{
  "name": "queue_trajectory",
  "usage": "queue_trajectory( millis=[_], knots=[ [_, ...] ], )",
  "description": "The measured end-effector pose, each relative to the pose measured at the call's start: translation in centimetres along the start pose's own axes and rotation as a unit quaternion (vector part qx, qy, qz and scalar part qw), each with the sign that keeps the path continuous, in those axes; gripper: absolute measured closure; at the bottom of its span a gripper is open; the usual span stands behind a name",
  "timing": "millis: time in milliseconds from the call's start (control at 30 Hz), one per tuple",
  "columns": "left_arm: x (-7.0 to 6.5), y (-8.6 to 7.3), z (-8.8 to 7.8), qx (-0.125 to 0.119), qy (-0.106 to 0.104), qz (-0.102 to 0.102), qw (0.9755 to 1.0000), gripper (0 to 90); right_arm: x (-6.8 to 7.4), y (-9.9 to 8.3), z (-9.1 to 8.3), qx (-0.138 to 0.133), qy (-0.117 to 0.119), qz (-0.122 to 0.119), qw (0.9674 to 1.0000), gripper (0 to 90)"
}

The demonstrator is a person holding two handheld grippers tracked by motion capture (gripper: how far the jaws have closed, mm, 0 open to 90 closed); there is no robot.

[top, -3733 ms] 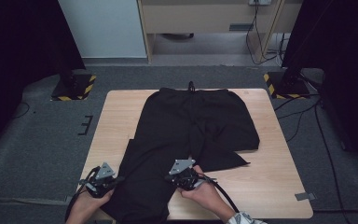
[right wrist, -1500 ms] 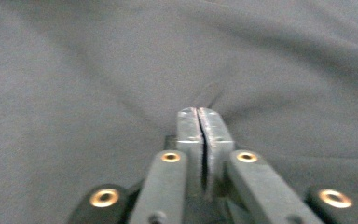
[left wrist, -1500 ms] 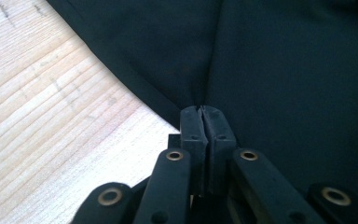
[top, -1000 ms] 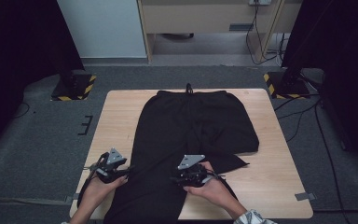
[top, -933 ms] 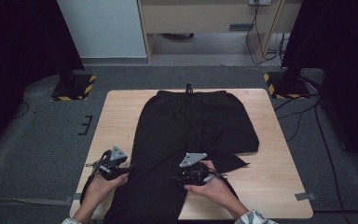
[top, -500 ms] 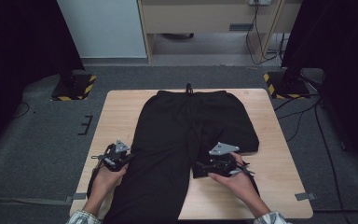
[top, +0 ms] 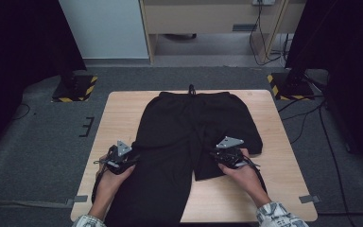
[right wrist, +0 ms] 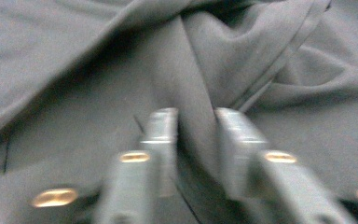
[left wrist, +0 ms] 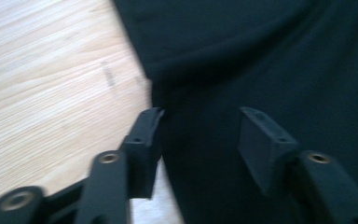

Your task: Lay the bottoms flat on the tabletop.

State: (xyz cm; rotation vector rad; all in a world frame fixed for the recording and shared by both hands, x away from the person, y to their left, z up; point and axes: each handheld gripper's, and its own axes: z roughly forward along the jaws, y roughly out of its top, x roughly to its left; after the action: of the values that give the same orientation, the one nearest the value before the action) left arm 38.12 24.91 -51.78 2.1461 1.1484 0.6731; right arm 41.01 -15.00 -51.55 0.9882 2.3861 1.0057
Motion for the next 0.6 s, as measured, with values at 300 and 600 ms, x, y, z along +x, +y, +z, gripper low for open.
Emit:
queue_trajectory(
  millis=[300, 600],
  knots=[
    [0.2, -1.0, -0.3, -0.001, -0.013, -0.024, 0.9996, 36.1, 0.3, -2.4, -3.6, 0.005, 0.032, 0.013, 0.9994, 89.1],
    [0.5, -1.7, -0.5, 0.001, -0.014, -0.021, 0.9997, 33.6, 0.1, -5.7, -7.4, 0.03, 0.044, 0.023, 0.9983, 67.6]
  ],
)
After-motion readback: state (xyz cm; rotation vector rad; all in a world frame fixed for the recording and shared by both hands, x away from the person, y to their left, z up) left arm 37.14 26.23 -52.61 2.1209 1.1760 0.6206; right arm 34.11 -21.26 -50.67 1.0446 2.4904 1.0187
